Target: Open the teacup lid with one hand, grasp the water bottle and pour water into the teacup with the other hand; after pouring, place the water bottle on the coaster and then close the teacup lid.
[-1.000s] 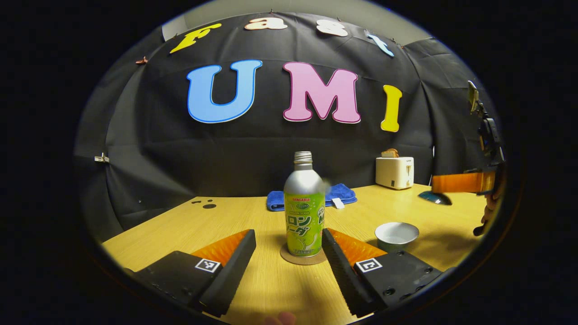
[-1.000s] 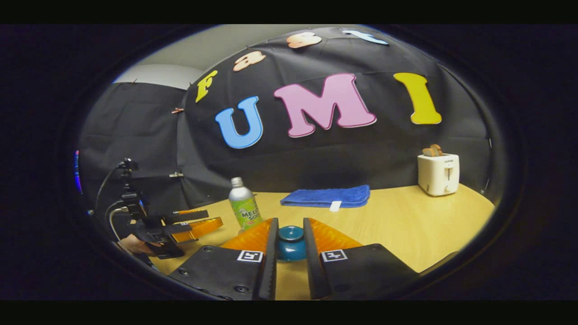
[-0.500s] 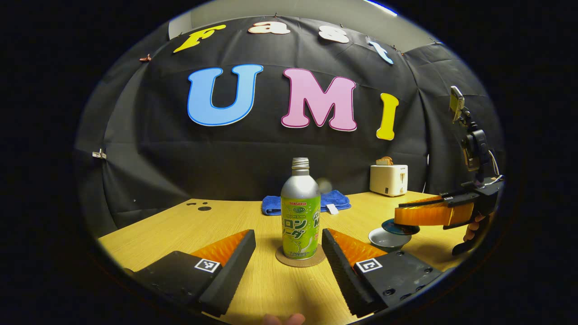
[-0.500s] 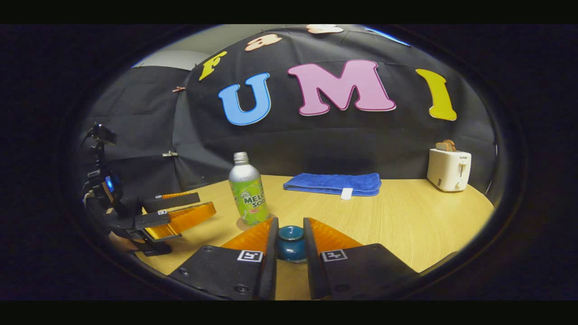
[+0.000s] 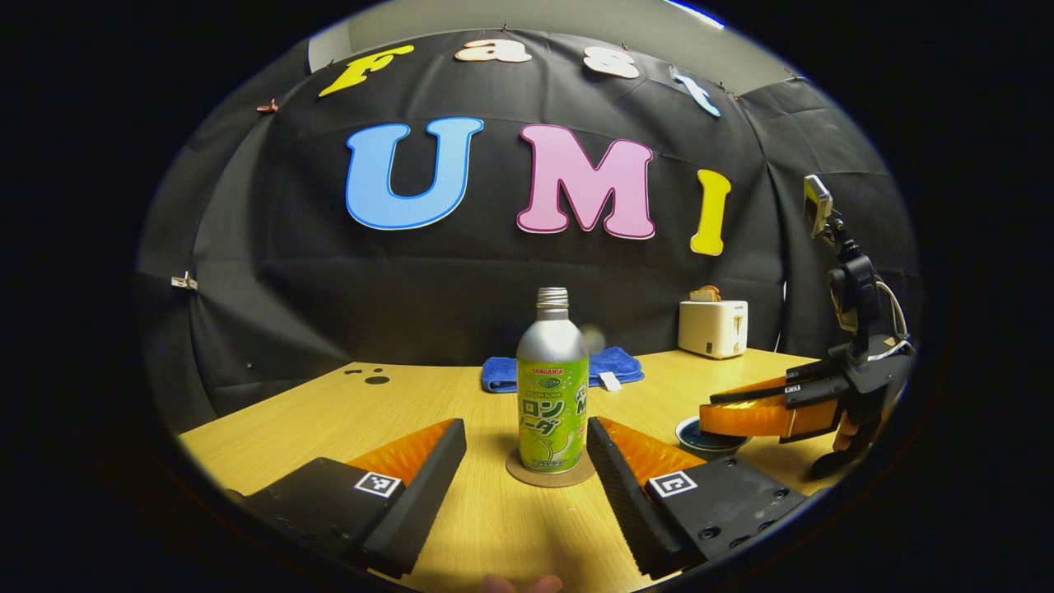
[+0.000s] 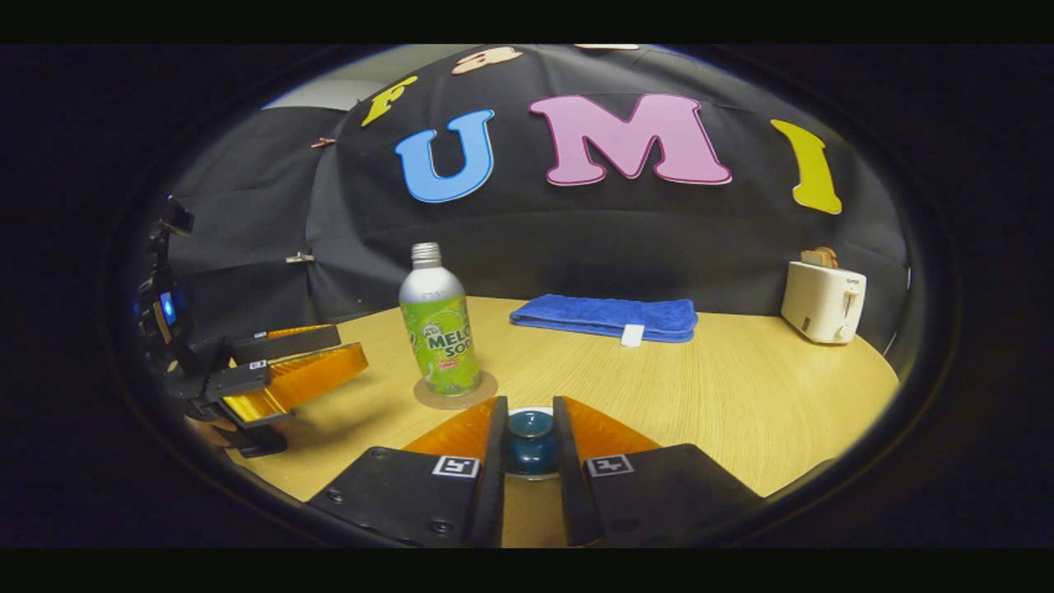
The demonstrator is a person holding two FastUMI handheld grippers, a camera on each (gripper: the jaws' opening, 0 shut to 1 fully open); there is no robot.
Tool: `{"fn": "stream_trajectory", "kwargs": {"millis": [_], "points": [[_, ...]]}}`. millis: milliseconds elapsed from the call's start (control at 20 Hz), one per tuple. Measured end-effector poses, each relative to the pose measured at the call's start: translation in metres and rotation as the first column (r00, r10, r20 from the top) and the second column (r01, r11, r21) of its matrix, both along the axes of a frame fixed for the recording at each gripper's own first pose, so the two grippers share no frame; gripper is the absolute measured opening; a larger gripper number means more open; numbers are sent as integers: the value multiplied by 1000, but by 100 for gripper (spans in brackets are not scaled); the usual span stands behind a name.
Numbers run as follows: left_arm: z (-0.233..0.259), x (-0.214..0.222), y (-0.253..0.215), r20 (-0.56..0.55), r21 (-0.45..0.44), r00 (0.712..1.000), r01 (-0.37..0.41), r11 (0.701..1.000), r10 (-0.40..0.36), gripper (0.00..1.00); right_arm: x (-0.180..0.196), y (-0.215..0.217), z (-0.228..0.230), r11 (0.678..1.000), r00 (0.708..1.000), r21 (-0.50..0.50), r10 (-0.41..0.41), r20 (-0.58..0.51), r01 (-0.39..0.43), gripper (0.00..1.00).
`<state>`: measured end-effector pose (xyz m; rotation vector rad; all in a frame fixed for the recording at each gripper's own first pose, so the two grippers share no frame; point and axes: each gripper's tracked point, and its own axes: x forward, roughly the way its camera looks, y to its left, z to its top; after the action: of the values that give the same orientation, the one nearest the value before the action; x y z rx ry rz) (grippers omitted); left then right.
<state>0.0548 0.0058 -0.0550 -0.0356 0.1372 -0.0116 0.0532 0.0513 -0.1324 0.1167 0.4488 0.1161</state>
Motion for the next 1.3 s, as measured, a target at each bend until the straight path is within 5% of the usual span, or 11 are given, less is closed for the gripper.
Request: {"fn": "stream_trajectory", "kwargs": {"millis": [150,250,350,700,800,900,1300], "points": [[-1,0,0,0,0,1000,0,1000,0,94,-2,0,-1,1000,1000,1,2,-2,-2,27],[-1,1,0,1,0,1000,-1,1000,1,94,-2,0,-2,1000,1000,-8,4,4,-4,39],[-1,1,-1,1,1,1000,-1,1000,1,94,-4,-2,-2,1000,1000,-8,-3,6,3,32],[-1,1,-1,1,1,1000,-1,1000,1,94,-16,-24,46,994,976,40,-104,192,98,66],[-2,2,0,1,1,1000,-1,1000,1,94,-29,-36,52,990,962,0,-139,236,143,62],[-2,2,-1,1,1,1000,-1,1000,1,94,-37,-39,56,986,955,-28,-150,255,162,71],[-2,2,0,1,3,1000,-9,1000,9,94,-46,-32,45,991,964,8,-135,230,137,72]]}}
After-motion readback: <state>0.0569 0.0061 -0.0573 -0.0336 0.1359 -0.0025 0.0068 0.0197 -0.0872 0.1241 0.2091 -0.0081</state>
